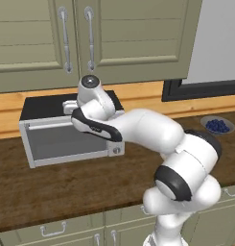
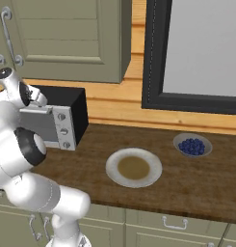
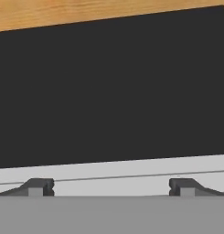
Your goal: Pick up the kebab skewer and baguette bread, and place them inside the toaster oven. Close the toaster oven door and start by setting the timer.
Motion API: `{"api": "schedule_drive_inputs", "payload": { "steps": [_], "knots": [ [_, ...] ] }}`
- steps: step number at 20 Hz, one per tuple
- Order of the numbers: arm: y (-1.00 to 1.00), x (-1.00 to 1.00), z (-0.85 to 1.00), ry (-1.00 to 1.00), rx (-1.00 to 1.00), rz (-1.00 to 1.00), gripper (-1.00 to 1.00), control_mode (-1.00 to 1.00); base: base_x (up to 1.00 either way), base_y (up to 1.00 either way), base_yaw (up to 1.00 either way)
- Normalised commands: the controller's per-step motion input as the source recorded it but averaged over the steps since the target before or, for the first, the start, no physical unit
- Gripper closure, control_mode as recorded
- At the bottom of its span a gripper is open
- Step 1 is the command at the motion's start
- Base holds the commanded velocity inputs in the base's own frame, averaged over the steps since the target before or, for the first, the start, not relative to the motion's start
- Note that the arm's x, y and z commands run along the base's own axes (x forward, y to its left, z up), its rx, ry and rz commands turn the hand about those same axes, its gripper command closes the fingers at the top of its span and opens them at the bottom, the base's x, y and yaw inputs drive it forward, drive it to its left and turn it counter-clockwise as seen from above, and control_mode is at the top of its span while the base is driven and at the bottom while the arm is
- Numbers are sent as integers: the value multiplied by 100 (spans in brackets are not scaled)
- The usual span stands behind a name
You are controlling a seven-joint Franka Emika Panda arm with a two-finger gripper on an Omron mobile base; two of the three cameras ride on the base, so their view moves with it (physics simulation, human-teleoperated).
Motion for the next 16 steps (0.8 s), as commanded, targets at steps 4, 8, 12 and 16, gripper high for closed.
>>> {"api": "schedule_drive_inputs", "payload": {
  "steps": [4, 8, 12, 16],
  "knots": [
    [-1, -49, 0, 0, 0, 0, -100, -100, 0, 0, 0],
    [-13, -76, 0, 0, 0, 0, -100, -100, 0, 0, 0],
    [-23, -77, 0, 0, 0, 0, -100, -100, 0, 0, 0],
    [-36, -72, -6, 0, 0, 2, -100, -100, 0, 0, 0]
  ]
}}
